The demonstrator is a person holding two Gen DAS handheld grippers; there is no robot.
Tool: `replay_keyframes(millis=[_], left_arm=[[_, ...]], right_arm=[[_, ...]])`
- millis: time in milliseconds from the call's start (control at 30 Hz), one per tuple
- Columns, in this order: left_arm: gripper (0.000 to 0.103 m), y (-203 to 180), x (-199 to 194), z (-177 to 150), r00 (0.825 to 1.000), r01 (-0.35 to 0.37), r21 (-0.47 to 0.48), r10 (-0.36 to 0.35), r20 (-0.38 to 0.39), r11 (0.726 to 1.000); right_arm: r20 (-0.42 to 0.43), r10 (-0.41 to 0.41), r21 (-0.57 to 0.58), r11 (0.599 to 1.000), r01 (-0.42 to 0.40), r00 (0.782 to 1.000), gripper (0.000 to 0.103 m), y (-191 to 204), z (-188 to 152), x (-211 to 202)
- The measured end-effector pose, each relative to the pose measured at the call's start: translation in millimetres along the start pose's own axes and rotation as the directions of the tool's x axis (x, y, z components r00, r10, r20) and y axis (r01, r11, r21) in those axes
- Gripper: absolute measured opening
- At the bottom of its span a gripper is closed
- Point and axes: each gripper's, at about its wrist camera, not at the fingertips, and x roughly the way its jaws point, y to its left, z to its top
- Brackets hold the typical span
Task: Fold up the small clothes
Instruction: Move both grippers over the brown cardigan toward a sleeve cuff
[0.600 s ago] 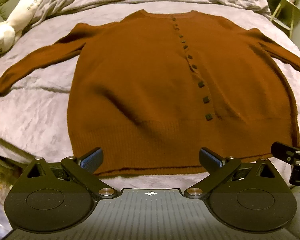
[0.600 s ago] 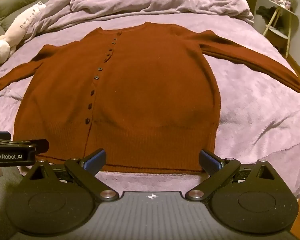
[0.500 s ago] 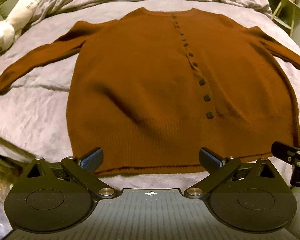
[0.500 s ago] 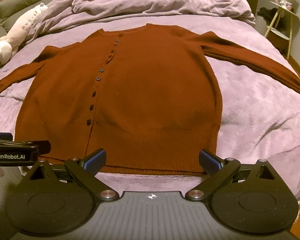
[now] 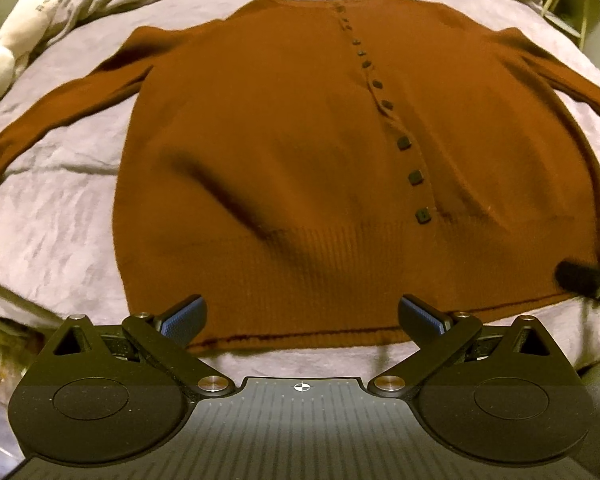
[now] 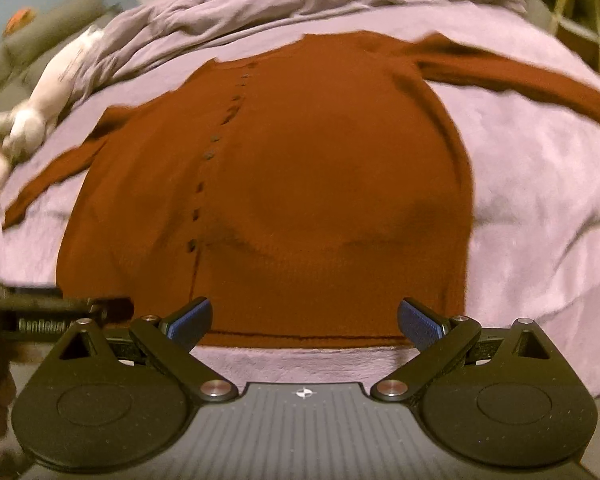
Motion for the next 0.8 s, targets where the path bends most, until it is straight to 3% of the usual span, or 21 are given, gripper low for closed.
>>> replay_keyframes(millis=[133, 200, 300, 367, 400, 433, 467, 533, 600, 667, 800], left_arm=[[0.103, -2.4, 4.1, 9.2, 1.0, -0.003, 0.022, 0.003, 0.011, 1.0], [0.103, -1.6, 5.3, 19.2, 0.999, -0.006, 0.027, 0.005, 0.037, 1.0], [0.103, 0.8, 8.1, 39.2, 0.996, -0.017, 0.031, 0.014, 0.083, 0.999], [0.103, 0.7, 12.6, 55.1, 0.992, -0.022, 0.036, 0.017, 0.123, 0.999], [0.103, 0.9, 16.4, 62.3, 0.991, -0.023, 0.035, 0.018, 0.133, 0.999], [0.103, 0.9, 20.9, 68.4, 0.99, -0.024, 0.029, 0.02, 0.136, 0.999], [0.103, 1.6, 26.7, 75.8, 0.99, -0.025, 0.017, 0.022, 0.138, 1.0], [0.103, 3.3, 38.9, 88.3, 0.99, -0.029, -0.008, 0.03, 0.135, 1.0], [0.103, 3.3, 49.1, 97.8, 0.989, -0.025, -0.019, 0.027, 0.143, 1.0], [0.103, 2.1, 57.4, 102.5, 0.989, -0.016, -0.017, 0.019, 0.15, 1.0], [0.103, 4.6, 70.9, 102.8, 0.99, 0.007, -0.033, -0.003, 0.144, 0.999]], right_arm=[[0.085, -0.016, 0.079, 0.997, 0.009, 0.996, 0.099, -33.8, 15.2, -7.3], [0.16, -0.066, 0.106, 0.993, 0.05, 0.985, 0.099, -57.8, 26.5, -17.4], [0.255, -0.189, 0.231, 0.964, 0.13, 0.948, 0.099, -110.0, 54.3, -29.5], [0.329, -0.247, 0.34, 0.932, 0.129, 0.911, 0.098, -153.1, 75.9, -35.5], [0.345, -0.277, 0.411, 0.904, 0.121, 0.897, 0.097, -179.4, 86.2, -37.2], [0.365, -0.293, 0.466, 0.879, 0.099, 0.884, 0.089, -200.6, 93.8, -40.6], [0.356, -0.318, 0.54, 0.837, 0.084, 0.879, 0.086, -227.6, 100.3, -38.1], [0.324, -0.36, 0.651, 0.756, 0.07, 0.875, 0.065, -266.5, 106.2, -30.0], [0.289, -0.387, 0.743, 0.668, 0.05, 0.875, 0.053, -299.0, 108.4, -16.7], [0.256, -0.407, 0.815, 0.578, 0.031, 0.877, 0.052, -323.1, 108.2, -2.1], [0.311, -0.396, 0.865, 0.495, -0.085, 0.864, 0.051, -352.5, 106.7, 10.0]])
